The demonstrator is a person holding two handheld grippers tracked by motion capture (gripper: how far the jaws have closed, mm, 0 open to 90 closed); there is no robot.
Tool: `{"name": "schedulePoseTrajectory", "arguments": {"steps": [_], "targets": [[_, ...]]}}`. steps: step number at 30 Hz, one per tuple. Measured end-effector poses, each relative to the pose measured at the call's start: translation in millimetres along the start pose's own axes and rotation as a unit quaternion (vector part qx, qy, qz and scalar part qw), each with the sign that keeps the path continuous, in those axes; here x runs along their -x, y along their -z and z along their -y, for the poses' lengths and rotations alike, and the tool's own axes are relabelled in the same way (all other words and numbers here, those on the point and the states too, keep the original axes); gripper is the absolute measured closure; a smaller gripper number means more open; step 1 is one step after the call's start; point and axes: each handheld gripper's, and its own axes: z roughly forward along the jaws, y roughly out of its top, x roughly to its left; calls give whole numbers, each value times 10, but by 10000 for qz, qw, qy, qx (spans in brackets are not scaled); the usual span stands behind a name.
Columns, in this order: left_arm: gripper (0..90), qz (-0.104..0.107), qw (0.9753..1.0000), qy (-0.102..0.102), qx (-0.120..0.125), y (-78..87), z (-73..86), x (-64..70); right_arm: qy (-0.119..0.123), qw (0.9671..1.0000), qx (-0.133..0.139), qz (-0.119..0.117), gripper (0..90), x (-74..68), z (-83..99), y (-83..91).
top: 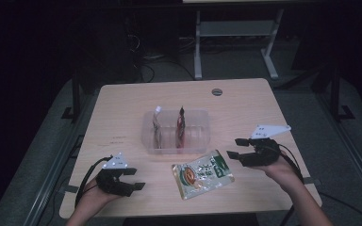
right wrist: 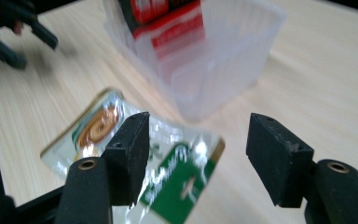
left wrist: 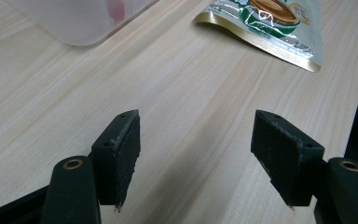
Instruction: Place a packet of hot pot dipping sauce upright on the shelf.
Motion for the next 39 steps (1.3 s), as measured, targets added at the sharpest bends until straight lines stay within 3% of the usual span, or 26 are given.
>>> {"name": "schedulePoseTrajectory", "arguments": {"steps": [4, 11, 14, 18, 22, 23, 27, 32, 35, 39], "targets": [[324, 61, 10000, -5, -12, -9, -24, 25, -152, 9998, -104, 67, 373, -17, 178, 10], [327, 209, 9996, -43, 165, -68, -124, 141, -208, 9993, -268, 150, 355, -60, 408, 43], [413, 359, 9988, -114, 313, -110, -207, 237, -349, 9985, -405, 71, 347, -86, 540, 46], [585, 553, 9976, -229, 347, -185, -337, 370, -245, 9981, -559, 67, 342, -119, 545, 0], [782, 762, 9958, -433, 262, -305, -449, 501, -233, 9980, -584, 17, 339, -141, 534, -35], [829, 884, 9940, -631, 130, -417, -521, 589, -198, 9979, -623, -15, 339, -152, 539, -56], [894, 1055, 9899, -943, -93, -640, -651, 738, -211, 9977, -644, -3, 338, -156, 543, -70], [895, 1195, 9865, -1108, -183, -893, -795, 856, -189, 9977, -650, -15, 338, -145, 543, -80], [894, 1100, 9866, -1185, -204, -1017, -854, 884, -185, 9977, -653, -32, 338, -145, 544, -86], [893, 895, 9889, -1176, -125, -1060, -988, 791, -215, 9975, -676, -37, 338, -156, 546, -83]]}}
